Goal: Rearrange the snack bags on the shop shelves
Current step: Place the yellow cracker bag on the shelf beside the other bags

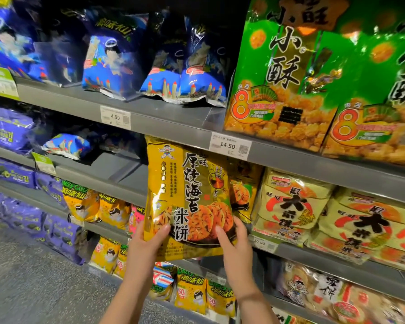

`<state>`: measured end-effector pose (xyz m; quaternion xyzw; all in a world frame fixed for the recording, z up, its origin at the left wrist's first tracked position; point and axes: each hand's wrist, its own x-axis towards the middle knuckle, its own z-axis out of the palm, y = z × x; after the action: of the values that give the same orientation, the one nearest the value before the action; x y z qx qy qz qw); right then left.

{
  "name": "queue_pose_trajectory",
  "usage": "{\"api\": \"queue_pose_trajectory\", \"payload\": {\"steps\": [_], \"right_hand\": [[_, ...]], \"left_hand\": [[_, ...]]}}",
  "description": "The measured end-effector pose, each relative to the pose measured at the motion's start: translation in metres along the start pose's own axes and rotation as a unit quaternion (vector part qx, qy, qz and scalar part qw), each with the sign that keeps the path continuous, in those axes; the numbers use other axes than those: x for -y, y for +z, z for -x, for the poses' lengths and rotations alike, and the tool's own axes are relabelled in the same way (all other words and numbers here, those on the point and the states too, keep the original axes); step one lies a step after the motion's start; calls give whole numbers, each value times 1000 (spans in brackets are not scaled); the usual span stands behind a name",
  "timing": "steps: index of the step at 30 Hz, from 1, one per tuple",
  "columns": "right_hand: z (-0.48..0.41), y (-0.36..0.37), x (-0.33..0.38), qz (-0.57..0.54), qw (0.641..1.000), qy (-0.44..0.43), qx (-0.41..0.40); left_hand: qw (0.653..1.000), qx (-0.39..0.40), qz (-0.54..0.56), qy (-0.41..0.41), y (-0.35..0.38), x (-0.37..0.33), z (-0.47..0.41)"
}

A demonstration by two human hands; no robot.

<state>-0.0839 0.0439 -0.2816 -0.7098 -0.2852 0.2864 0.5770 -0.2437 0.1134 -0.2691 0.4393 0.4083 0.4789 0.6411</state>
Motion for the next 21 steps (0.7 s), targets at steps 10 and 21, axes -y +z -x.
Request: {"api": "queue_pose_trajectory", "payload": {"steps": [10, 21], "right_hand": [[-6, -19, -11, 45, 997, -16, -58], [-62, 9, 13, 312, 921, -81, -217]], "left_hand": [[930, 80, -355, 57, 36, -18, -51], [790, 128, -573, 176, 73, 20, -59]]}}
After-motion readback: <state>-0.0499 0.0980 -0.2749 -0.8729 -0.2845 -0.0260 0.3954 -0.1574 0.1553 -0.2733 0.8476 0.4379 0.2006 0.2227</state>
